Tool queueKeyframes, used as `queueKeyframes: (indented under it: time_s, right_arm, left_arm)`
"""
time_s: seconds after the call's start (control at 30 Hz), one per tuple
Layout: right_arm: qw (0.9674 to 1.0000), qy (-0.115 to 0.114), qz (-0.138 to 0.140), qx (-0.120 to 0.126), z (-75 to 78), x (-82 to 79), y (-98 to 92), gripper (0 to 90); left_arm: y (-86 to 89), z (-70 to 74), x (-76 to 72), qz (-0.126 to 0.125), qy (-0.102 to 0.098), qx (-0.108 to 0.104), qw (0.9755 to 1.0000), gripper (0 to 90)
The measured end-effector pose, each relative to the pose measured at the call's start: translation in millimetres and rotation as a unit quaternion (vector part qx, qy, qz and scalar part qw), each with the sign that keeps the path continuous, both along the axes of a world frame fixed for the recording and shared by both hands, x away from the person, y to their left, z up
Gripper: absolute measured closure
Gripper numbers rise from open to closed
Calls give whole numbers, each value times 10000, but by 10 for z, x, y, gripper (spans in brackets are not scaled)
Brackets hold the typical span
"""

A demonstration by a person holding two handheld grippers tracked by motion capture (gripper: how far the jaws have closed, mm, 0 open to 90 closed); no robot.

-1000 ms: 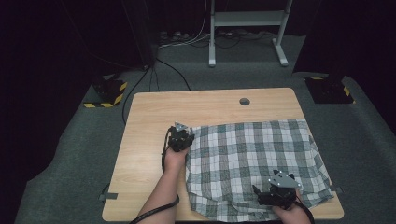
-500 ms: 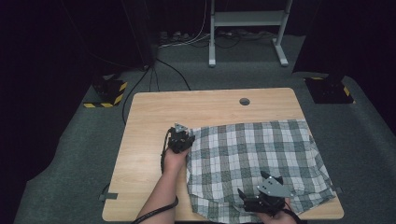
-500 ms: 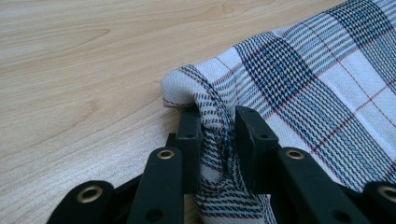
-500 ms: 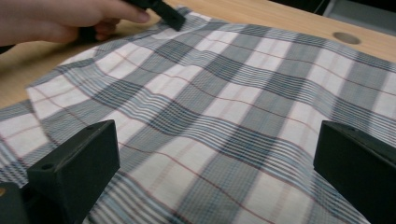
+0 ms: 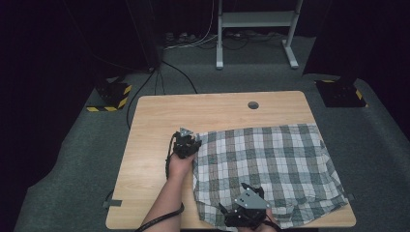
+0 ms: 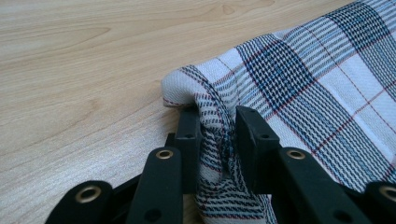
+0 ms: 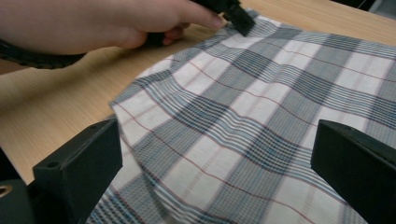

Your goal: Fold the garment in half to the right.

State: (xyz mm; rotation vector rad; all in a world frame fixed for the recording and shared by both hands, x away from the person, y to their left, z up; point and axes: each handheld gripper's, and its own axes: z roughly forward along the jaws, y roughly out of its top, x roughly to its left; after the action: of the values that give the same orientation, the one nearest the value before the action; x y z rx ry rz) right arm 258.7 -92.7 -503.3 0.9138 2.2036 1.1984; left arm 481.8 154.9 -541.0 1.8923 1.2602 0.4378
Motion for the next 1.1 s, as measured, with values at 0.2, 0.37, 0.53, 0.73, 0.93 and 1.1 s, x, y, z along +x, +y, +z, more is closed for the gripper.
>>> queueKeyframes:
  time_s: [0.2,0.37,0.53,0.73,0.93,1.1]
  right_arm:
    - [9998,78,201,54,-10,-26,231,16]
    - [9996,163,208,61,-58,-43,359,41]
    - [9990,402,145,139,-151,-31,479,96]
    - [9984,460,334,12,-219,-73,604,166]
    - [9978,493,423,-122,-292,-108,688,229]
    - [9975,492,471,-181,-346,-109,735,253]
  left_arm:
    - [5,-1,3,-5,9,-25,10000,716]
    - [1,0,1,-7,7,-12,10000,714]
    - [6,-1,4,-9,11,-30,10000,715]
    - [6,-1,6,-12,15,-31,10000,715]
    - [7,-1,8,-12,23,-40,10000,715]
    - [4,-1,9,-2,18,-32,10000,715]
